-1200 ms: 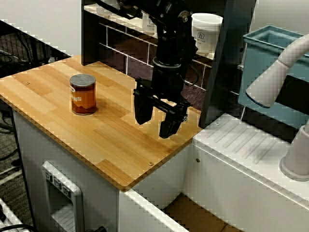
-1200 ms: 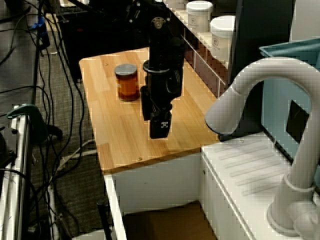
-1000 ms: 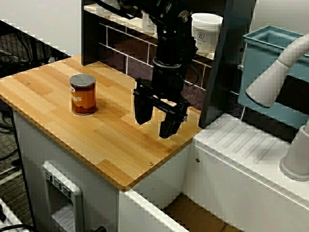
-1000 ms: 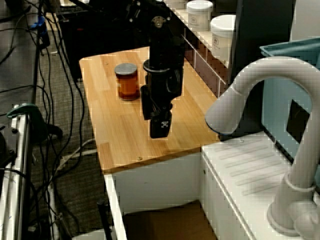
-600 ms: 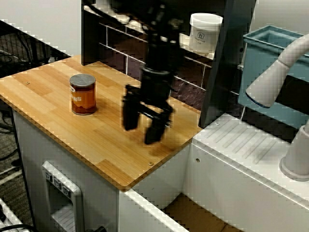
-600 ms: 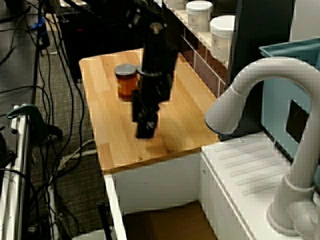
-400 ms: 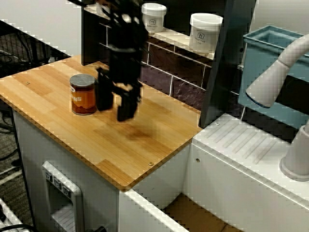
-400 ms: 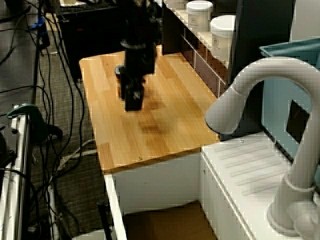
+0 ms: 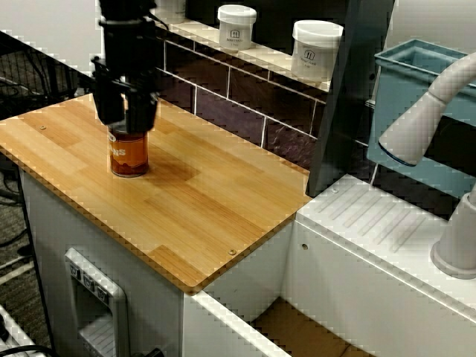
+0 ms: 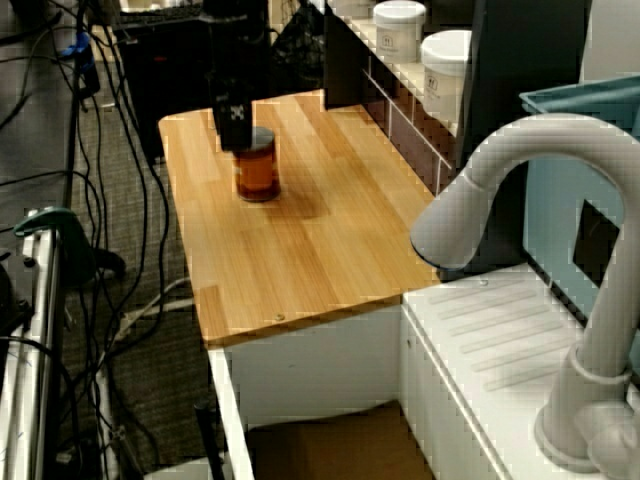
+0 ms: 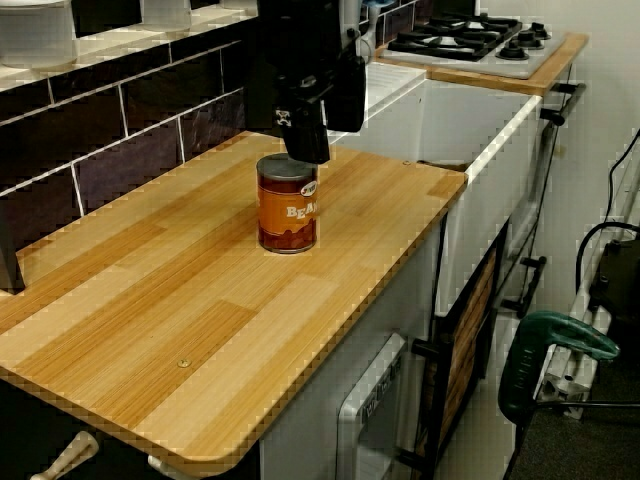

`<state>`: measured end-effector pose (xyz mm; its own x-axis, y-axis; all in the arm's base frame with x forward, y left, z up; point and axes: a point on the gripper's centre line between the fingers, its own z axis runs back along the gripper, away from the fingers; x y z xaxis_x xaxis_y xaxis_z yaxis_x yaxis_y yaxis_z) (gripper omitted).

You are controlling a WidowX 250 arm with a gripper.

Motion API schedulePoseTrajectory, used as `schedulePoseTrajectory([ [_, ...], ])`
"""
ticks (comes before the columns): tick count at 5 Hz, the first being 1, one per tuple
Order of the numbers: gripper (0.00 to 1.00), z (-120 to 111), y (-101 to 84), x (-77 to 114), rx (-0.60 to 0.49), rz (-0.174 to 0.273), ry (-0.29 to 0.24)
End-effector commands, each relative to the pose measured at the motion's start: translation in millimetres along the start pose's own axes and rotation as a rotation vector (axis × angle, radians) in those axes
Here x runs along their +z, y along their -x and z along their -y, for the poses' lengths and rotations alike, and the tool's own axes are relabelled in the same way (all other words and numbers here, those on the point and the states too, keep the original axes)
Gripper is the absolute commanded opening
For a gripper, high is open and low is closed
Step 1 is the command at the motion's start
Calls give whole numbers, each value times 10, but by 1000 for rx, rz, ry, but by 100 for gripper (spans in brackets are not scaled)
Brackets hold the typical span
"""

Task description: Push into sink

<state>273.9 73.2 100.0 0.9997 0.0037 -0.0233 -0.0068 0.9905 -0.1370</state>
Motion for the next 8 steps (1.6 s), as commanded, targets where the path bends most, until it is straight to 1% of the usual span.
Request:
schedulePoseTrajectory([
  [1,100,-837,-187,323,86,55,-91],
  [2,100,-1098,-378,480,101,35,-140],
  [3,100,-1260,-417,376,113,11,-175],
  [4,100,-1430,-375,280,107,-15,-216],
  [5,100,-1503,-307,207,113,-30,-223],
  [6,100,-1463,-105,-60,118,-46,-219],
  [7,100,-1426,-36,-103,100,-61,-221],
  [8,100,-1435,33,-238,100,-75,-222],
])
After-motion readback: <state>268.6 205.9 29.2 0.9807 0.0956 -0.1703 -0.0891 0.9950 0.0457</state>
